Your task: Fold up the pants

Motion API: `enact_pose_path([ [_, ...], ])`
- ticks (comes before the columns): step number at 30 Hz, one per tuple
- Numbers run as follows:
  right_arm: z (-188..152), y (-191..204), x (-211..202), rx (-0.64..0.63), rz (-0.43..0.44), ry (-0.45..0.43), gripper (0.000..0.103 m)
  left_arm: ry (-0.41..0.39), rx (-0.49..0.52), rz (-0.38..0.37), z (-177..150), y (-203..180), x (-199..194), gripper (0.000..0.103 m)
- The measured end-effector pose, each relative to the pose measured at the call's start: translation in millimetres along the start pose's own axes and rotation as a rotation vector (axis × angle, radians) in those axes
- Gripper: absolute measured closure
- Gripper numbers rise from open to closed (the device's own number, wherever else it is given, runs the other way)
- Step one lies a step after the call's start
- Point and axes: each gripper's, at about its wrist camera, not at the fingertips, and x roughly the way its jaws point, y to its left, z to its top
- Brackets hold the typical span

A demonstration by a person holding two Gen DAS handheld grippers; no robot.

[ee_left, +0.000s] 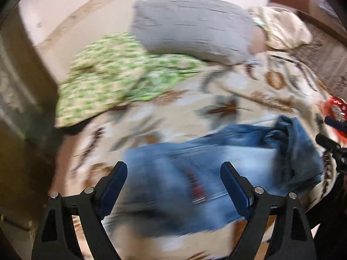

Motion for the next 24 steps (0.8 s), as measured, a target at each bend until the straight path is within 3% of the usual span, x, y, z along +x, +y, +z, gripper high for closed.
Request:
enact_pose_path([
  [4, 21.7, 50.1, 13.8, -0.063, 0.048, -0.007, 0.013, 0.073, -0.034, 0.096, -21.9, 75.8, -23.4, 0.015],
  [5, 25.6, 61.4, 17.7, -0.075, 0.067, -0.004, 0.013, 0.099, -0.036, 0.106, -28.2, 91.1, -27.0, 0.01],
  [7, 28.9, 80.9, 24.9, -0.091, 0.096, 0.001, 0.013, 0.152, -0.042, 0.089, -46.1, 115.1, -30.4, 0.003],
  [10, 30.5, 111.6, 38.8, -0.125, 0.137, 0.024, 0.013, 0.191, -0.065, 0.065, -73.0, 128.9, -21.3, 0.003],
  [14, 24.5, 144.0, 54.6, -0.188, 0.171, 0.069, 0.013, 0.166, -0.184, -0.042, -102.1, 128.7, 1.7, 0.003],
  [17, 18.6, 159.8, 64.3, -0.237, 0.183, 0.11, 0.013, 0.15, -0.328, -0.175, -122.1, 120.6, 26.7, 0.003],
  [21, 15.2, 162.8, 64.4, -0.264, 0.179, 0.121, 0.013, 0.131, -0.56, -0.367, -145.9, 111.7, 55.8, 0.003],
  [24, 12.8, 157.3, 62.6, -0.275, 0.163, 0.132, 0.013, 0.147, -0.676, -0.465, -153.5, 103.8, 77.7, 0.003],
])
